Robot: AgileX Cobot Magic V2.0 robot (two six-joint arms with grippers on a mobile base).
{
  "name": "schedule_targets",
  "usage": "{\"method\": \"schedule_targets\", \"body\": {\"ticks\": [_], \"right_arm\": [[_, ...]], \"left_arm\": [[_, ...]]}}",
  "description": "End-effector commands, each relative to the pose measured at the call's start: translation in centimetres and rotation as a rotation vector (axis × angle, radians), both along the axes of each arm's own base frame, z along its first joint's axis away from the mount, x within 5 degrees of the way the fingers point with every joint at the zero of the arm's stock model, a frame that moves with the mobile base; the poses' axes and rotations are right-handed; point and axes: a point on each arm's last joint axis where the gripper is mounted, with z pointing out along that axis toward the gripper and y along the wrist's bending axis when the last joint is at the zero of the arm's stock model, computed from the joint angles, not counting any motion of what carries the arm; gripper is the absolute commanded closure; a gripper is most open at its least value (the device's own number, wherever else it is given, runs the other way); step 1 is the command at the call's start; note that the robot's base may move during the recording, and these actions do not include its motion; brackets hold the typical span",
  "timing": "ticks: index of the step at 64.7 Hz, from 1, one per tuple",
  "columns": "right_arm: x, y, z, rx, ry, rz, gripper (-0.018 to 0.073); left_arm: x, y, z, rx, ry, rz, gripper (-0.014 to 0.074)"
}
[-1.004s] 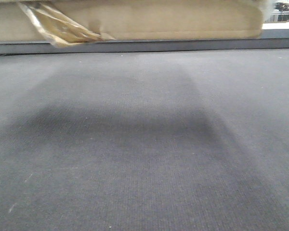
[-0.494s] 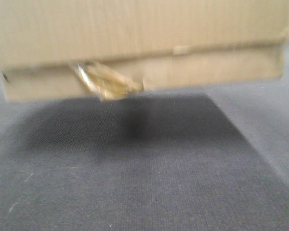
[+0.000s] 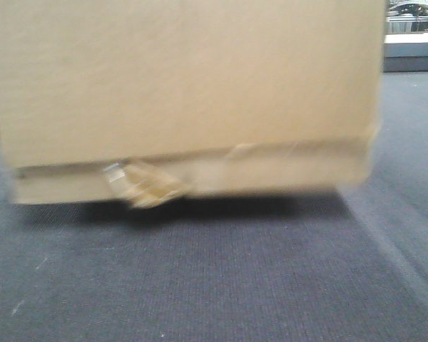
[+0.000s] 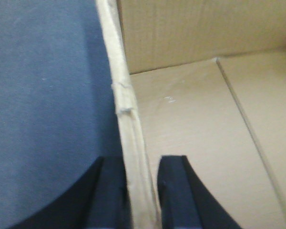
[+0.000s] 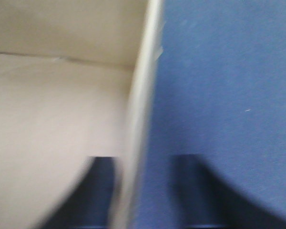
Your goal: Grab carton from right shelf to conveyor
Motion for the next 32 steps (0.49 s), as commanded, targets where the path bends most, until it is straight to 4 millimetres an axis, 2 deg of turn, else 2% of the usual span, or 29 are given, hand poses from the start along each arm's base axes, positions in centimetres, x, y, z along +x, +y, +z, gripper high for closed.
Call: {"method": "schedule_targets", "body": {"ticks": [1, 4, 9, 20, 26, 32], "right_arm": [[0.1, -0.5, 0.7, -0.02, -0.047, -0.003, 0.007], [0.0, -0.6, 0.8, -0.019, -0.05, -0.003, -0.0018], [-0.3, -0.7, 1.2, -0.015, -0.058, -0.004, -0.0004], [-1.6, -1.4, 3.2, 0.011, -0.13, -0.004, 0.0038], [-2.7, -2.0, 4.6, 0.016, -0.173, -0.007, 0.0123], [-3.8, -2.8, 5.7, -0.004, -0.205, -0.019, 0.0263]], "left_arm": [[0.1, 0.3, 0.9, 0.009, -0.05, -0.005, 0.0298], [0.1, 0.3, 1.1, 0.008, -0.053, -0.004, 0.0174], [0.0, 0.4, 1.7, 0.006, -0.057, 0.002, -0.0034], [-0.9, 0.8, 4.0, 0.002, -0.059, 0.028, 0.0083], [-1.8, 1.2, 5.4, 0.001, -0.077, 0.04, 0.0155], [-2.8, 2.1, 6.7, -0.012, -0.114, 0.057, 0.0269]]}}
